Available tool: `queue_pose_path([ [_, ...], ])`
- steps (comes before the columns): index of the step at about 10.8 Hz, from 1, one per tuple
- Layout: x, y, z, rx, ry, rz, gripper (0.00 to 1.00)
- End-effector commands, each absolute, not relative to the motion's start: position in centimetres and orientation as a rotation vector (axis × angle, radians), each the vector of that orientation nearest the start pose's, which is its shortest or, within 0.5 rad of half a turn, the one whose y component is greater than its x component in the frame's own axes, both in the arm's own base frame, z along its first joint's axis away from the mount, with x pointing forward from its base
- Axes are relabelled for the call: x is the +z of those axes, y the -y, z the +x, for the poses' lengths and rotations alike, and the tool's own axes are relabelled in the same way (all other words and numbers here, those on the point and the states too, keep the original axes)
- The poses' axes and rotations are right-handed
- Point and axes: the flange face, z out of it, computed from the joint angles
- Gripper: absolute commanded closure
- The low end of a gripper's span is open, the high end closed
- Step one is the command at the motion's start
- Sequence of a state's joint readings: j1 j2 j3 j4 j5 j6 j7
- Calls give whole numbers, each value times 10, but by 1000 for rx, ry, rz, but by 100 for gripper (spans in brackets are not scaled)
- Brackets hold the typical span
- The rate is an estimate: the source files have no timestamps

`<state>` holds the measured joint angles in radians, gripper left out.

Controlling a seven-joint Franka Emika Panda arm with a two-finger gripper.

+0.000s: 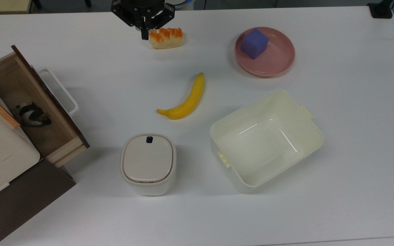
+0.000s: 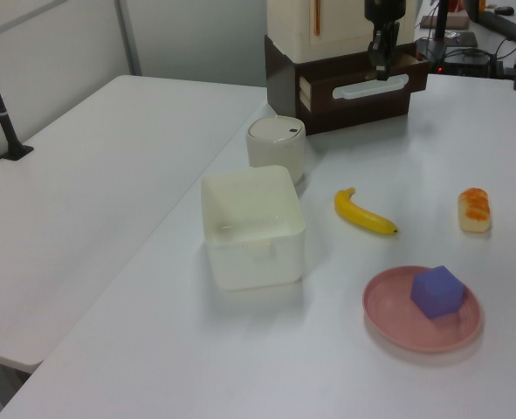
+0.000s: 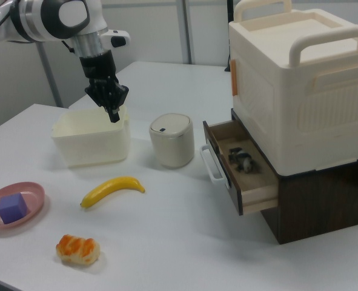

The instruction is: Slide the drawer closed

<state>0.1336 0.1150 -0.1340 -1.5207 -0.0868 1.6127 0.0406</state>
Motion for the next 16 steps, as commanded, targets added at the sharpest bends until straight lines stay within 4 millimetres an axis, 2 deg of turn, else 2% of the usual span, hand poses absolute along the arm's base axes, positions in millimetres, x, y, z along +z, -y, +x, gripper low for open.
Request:
queue_pose_path([
  [1, 583, 8, 589, 42, -38, -3229, 100],
  [3, 569, 16, 598, 51, -99, -3233, 100],
  [5, 555, 39, 608, 3, -273, -3226, 100],
  [8, 526, 87, 615, 8, -641, -3136, 100],
  [11, 491, 141, 604, 31, -923, -3032, 100],
  [13, 472, 171, 599, -31, -1158, -2944, 100],
  [15, 450, 189, 602, -55, -1259, -2908, 100],
  [16, 447, 203, 603, -96, -1365, -2856, 100],
])
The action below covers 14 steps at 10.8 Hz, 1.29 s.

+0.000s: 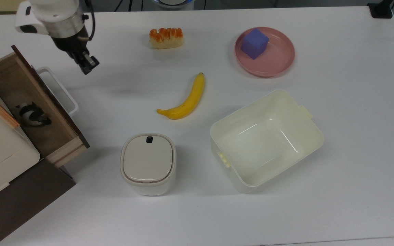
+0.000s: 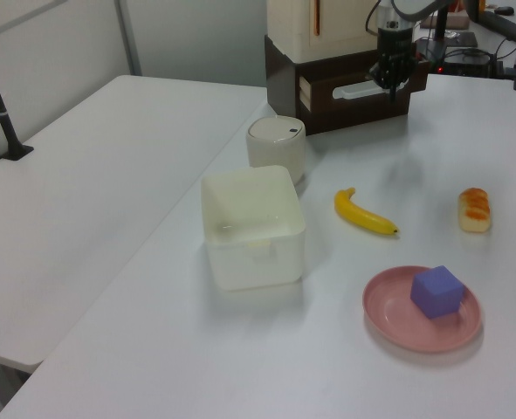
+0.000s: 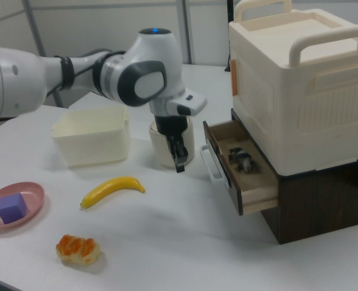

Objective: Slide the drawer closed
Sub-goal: 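Lower the gripper to the front face of the open wooden drawer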

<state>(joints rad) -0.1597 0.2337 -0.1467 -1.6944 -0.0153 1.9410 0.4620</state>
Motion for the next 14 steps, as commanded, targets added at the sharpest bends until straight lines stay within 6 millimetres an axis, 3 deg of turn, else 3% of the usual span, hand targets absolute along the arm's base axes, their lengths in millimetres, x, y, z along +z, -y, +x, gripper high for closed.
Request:
queue_pose_path([
  [1, 438, 211, 606, -118, -1422, -2830, 100],
  [6, 412, 230, 618, -201, -1513, -2802, 100],
  [14, 414, 276, 645, -512, -1481, -2897, 100],
])
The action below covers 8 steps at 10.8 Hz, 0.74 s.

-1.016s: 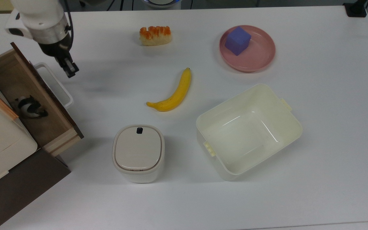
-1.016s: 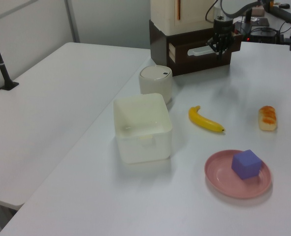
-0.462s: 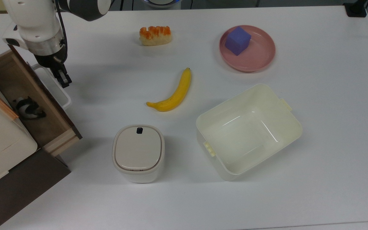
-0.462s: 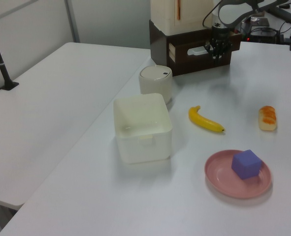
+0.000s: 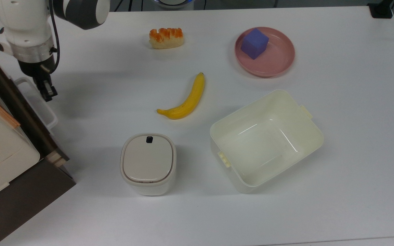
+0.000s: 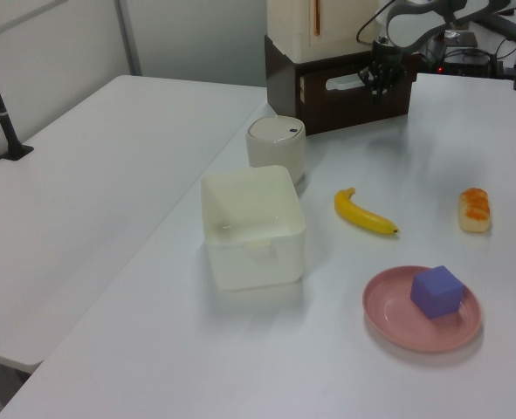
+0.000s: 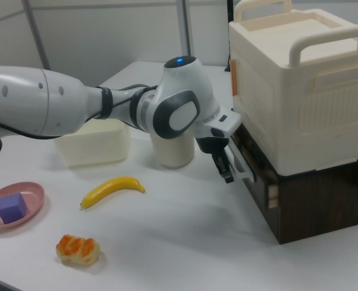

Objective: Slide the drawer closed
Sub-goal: 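Lower the gripper to the front face of the open wooden drawer, then push the drawer front inward with the gripper until it shuts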

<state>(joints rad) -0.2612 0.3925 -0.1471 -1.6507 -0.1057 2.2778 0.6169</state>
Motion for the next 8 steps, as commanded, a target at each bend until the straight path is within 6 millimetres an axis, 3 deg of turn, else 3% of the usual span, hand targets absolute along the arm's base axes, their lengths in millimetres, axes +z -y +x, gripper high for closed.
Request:
queue_pose_path([
  [1, 414, 280, 645, -544, -1477, -2897, 100],
  [5, 407, 294, 654, -569, -1482, -2921, 100],
  [8, 412, 295, 655, -586, -1478, -2920, 100],
])
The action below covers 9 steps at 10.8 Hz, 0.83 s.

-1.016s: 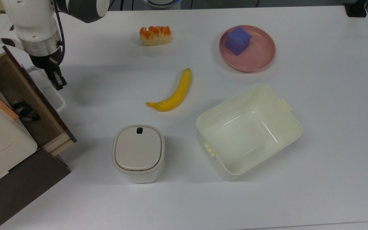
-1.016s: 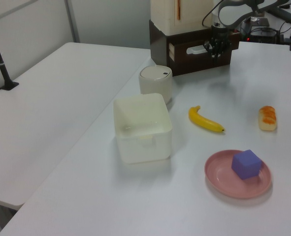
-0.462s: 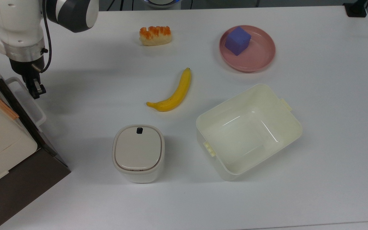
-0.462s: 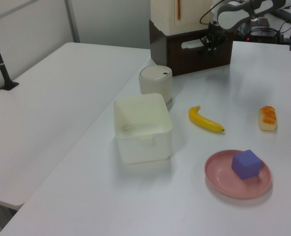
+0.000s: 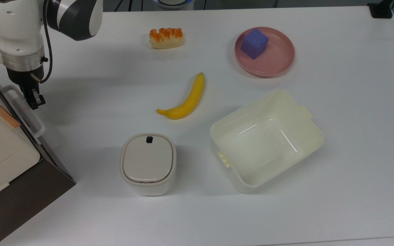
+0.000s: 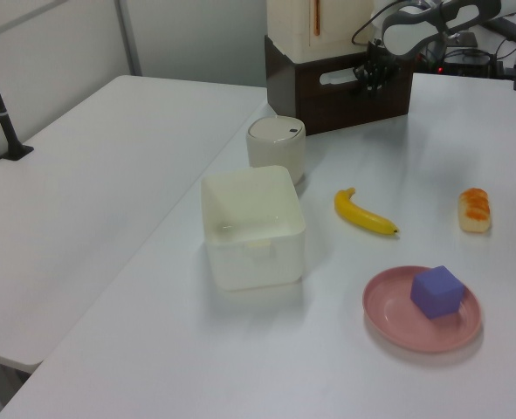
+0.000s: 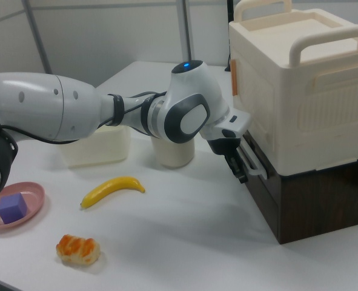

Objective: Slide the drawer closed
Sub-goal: 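Push the drawer front inward with the gripper until it shuts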

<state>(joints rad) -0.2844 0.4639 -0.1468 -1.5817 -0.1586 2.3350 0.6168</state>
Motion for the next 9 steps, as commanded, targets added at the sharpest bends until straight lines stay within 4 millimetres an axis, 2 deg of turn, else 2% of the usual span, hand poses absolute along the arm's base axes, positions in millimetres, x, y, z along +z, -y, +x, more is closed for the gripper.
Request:
queue_pose_path([
  [1, 413, 289, 657, -582, -1432, -2948, 100],
  [2, 416, 277, 659, -566, -1348, -2989, 100],
  [4, 430, 225, 664, -481, -1107, -3091, 100],
  [6, 450, 158, 665, -337, -848, -3183, 100],
  [7, 461, 129, 663, -299, -782, -3192, 100],
  [9, 491, 70, 647, -274, -604, -3225, 99],
])
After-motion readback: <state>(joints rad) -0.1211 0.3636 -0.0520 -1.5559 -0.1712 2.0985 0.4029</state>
